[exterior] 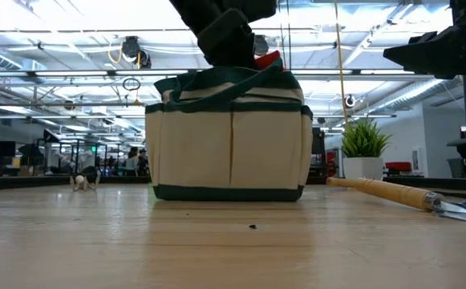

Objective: Pick & Place Garden tools in Gardening bag
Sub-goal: Put the red gloves into the gardening bag

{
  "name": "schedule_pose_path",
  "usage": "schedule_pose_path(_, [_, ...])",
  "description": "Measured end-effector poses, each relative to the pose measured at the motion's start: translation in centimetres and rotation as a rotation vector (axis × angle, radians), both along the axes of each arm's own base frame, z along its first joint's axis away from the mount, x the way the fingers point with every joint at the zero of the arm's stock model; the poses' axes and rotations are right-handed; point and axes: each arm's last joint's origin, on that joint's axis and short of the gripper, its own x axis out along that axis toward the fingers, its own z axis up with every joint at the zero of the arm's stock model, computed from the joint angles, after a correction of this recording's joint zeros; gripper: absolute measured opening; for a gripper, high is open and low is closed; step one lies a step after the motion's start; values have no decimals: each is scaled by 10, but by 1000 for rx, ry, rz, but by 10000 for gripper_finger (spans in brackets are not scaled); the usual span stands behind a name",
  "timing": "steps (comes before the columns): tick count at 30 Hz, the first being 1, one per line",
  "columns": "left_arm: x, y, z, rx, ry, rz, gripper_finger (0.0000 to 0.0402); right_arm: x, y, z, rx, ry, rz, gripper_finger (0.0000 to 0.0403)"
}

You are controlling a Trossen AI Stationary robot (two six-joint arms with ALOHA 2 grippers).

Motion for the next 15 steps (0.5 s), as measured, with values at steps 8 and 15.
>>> schedule_pose_path(8, [-4, -2, 6, 16, -5, -24, 267, 0, 0, 0, 0, 0, 0, 9])
schedule_pose_path(15, [-7, -5, 13, 14, -20, -31, 267, 0, 0, 0, 0, 0, 0, 9])
